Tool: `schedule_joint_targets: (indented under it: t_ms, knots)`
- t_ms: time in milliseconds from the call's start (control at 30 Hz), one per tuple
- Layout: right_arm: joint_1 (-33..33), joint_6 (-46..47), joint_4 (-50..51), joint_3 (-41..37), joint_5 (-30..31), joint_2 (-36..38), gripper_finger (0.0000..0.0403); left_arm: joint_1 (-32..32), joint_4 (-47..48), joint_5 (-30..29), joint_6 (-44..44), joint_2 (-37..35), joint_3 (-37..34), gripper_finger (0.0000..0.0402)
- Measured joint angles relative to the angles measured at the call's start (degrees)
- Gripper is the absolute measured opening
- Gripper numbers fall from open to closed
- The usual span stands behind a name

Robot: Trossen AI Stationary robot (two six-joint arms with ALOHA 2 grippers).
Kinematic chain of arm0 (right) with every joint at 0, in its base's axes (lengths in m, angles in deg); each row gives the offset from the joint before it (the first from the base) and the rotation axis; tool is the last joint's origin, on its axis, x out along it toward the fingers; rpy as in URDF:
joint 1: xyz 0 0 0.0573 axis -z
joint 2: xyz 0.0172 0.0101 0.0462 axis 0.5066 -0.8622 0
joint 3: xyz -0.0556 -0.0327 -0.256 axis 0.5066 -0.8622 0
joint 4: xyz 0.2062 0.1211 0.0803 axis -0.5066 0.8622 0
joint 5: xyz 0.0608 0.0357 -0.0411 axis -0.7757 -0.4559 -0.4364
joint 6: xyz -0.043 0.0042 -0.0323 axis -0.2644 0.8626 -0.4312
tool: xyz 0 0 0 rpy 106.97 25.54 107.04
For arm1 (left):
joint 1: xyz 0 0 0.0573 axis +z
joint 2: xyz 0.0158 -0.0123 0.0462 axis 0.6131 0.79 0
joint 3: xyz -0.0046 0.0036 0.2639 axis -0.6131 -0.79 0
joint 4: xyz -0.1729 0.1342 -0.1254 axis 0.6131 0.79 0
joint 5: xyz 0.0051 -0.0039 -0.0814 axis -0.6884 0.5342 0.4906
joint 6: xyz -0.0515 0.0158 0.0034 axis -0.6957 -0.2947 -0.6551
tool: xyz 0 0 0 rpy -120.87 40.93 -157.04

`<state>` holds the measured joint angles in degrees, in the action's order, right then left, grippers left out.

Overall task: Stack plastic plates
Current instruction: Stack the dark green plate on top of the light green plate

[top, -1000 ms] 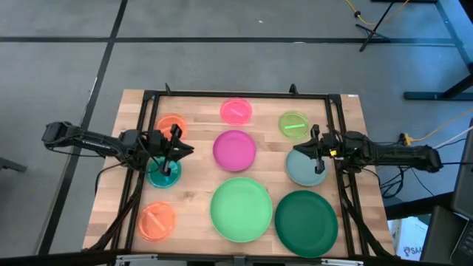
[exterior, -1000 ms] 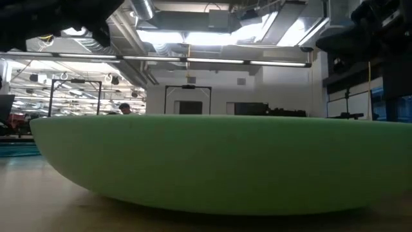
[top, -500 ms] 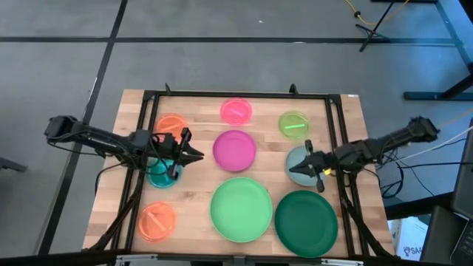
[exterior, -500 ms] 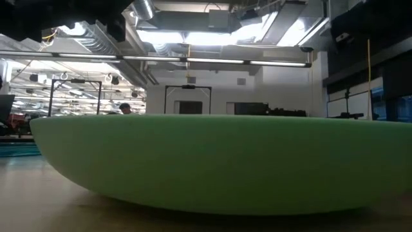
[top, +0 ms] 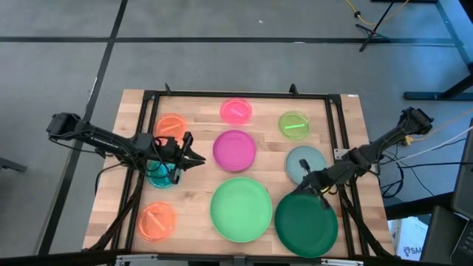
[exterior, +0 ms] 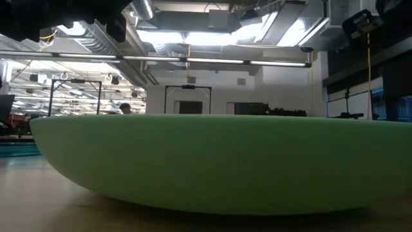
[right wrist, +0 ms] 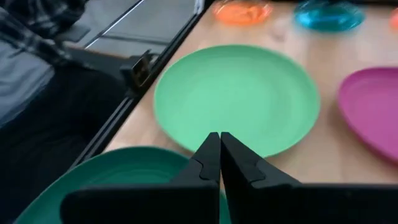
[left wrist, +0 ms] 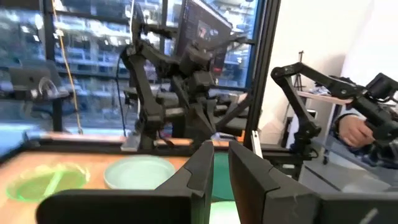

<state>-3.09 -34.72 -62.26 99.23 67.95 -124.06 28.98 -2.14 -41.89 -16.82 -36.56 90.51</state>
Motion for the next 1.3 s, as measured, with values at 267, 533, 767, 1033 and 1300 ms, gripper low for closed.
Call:
schedule_joint_targets:
  t_ms: [267, 533, 767, 1033, 1300]
  knots:
    - [0.15, 9.1, 2.44, 0.02, 0.31, -2.38, 0.0012, -0.12, -1.28, -0.77, 1.77, -0.02, 0.0, 0.0043]
    - [0.15, 20.17, 14.4, 0.04, 0.57, -2.78, 0.0113, -0.1, -2.46, -1.1, 3.56, -0.03, 0.0, 0.0043]
    - [0.15, 18.42, 14.85, 0.0, 1.42, -8.63, 0.0187, -0.07, -2.35, -1.8, 3.71, -0.02, 0.0, 0.0043]
    - [0.19, 17.02, 12.72, 0.0, 3.02, -18.24, 0.0197, -0.07, -2.33, -3.07, 3.29, -0.02, 0.0, 0.0043]
    - [0.19, 17.03, 12.48, 0.02, 2.93, -22.29, 0.0198, -0.07, -2.25, -5.17, 3.16, -0.02, 0.0, 0.0042]
